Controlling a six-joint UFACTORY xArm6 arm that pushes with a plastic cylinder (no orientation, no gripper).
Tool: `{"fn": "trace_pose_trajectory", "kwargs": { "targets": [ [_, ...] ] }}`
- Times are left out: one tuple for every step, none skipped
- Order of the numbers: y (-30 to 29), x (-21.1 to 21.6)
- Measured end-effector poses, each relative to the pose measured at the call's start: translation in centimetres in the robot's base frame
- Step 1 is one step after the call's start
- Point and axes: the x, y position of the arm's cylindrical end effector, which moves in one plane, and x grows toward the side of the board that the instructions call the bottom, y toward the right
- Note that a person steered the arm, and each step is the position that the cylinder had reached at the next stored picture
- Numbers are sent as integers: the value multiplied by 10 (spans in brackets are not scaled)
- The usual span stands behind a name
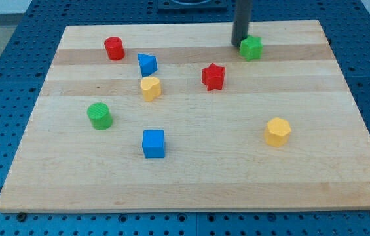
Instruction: Slightly push down the green star
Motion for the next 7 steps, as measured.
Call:
{"fn": "trace_pose_trajectory", "kwargs": {
  "targets": [
    [15, -6],
    [25, -18],
    [55, -25],
    [64, -27],
    [64, -27],
    [64, -16],
    [64, -12]
  ]
}}
